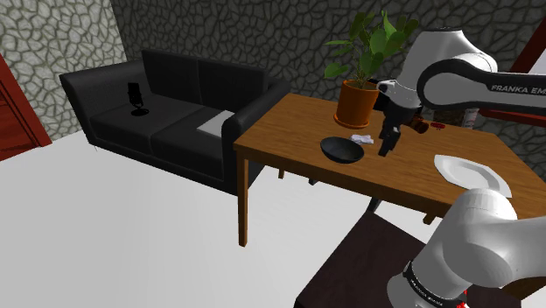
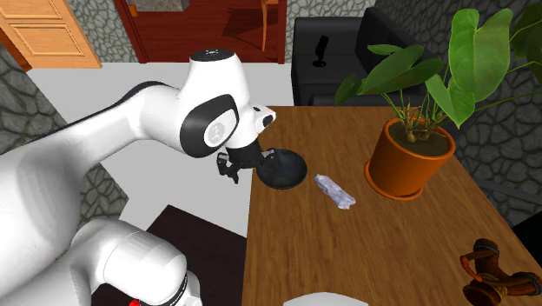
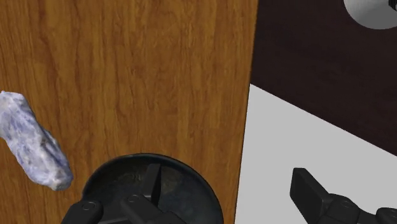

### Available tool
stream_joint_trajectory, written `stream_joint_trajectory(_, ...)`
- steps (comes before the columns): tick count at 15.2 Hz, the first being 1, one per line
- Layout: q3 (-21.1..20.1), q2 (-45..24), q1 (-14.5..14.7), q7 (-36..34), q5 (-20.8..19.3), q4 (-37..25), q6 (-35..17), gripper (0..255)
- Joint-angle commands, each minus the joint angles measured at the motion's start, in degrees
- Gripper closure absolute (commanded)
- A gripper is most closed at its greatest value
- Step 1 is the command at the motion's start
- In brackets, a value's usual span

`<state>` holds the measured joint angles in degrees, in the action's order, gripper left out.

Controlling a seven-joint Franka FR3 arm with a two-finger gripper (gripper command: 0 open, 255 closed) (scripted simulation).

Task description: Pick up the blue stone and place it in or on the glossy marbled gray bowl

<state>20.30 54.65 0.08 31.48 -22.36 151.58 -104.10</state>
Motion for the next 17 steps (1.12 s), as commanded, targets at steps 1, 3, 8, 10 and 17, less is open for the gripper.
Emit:
stream_joint_trajectory(1,4.2,-1.5,0.1,5.2,-3.1,0.2,-3.9,0)
stream_joint_trajectory(3,8.3,-3.4,0.6,10.0,-5.7,-0.2,-7.6,0)
stream_joint_trajectory(8,19.1,-10.0,4.0,22.1,-10.0,-3.2,-17.0,0)
stream_joint_trajectory(10,23.7,-13.1,6.5,27.1,-10.7,-5.2,-20.6,0)
stream_joint_trajectory(17,43.4,-24.3,22.1,46.1,-7.4,-15.0,-31.8,0)
